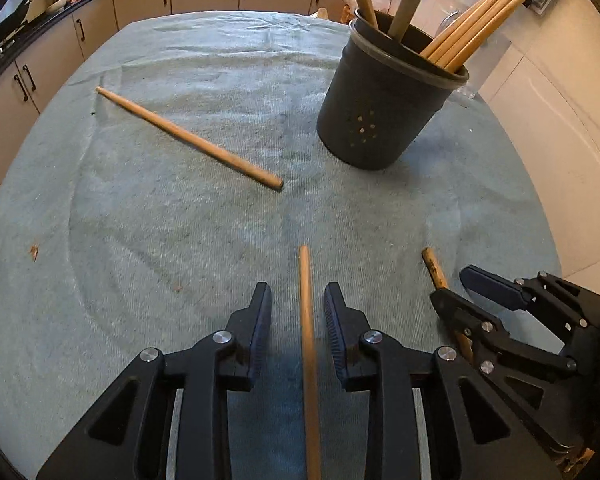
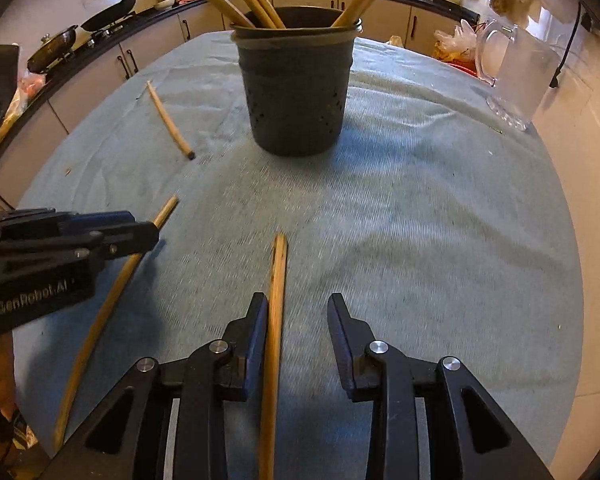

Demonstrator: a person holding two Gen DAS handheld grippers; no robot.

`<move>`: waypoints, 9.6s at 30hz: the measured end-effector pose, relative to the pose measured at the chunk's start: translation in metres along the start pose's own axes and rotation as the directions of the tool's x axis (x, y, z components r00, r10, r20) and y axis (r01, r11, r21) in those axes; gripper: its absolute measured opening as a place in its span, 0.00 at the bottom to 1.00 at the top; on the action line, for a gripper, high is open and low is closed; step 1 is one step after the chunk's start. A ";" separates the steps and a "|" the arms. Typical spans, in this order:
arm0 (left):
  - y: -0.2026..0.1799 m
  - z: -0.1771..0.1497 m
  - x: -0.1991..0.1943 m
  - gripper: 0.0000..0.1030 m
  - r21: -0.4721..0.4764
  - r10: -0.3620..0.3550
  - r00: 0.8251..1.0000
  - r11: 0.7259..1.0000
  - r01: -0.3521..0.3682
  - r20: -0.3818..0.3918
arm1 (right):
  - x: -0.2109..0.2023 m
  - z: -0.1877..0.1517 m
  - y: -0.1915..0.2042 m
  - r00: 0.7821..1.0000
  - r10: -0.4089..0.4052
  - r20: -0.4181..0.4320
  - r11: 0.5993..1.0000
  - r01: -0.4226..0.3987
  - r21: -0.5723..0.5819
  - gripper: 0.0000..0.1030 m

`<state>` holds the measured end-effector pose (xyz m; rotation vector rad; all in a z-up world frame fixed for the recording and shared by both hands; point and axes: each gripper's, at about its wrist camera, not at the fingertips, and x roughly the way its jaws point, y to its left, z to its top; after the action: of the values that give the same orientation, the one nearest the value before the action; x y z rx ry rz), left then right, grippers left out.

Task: Organize utensils

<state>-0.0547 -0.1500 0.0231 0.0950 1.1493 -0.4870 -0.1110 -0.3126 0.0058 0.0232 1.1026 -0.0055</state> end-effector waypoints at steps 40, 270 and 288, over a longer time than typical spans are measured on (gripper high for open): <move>-0.026 -0.045 -0.183 0.05 0.029 -0.011 0.833 1.000 -0.006 0.553 | -0.179 -0.047 -0.034 0.761 -0.072 0.644 0.961 -0.121 0.251 0.07; -0.026 -0.127 -0.137 1.00 -0.087 0.229 0.859 0.973 -0.213 0.459 | -0.146 -0.131 -0.012 0.840 -0.258 0.477 0.931 0.085 0.354 0.73; -0.035 -0.123 -0.148 1.00 -0.058 0.248 0.785 0.963 -0.262 0.567 | -0.151 -0.127 -0.009 0.790 -0.290 0.541 0.939 0.124 0.321 0.75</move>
<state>-0.2211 -0.0949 0.1104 0.1143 0.5225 -0.2553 -0.2925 -0.3204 0.0833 0.1365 0.4701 -0.3471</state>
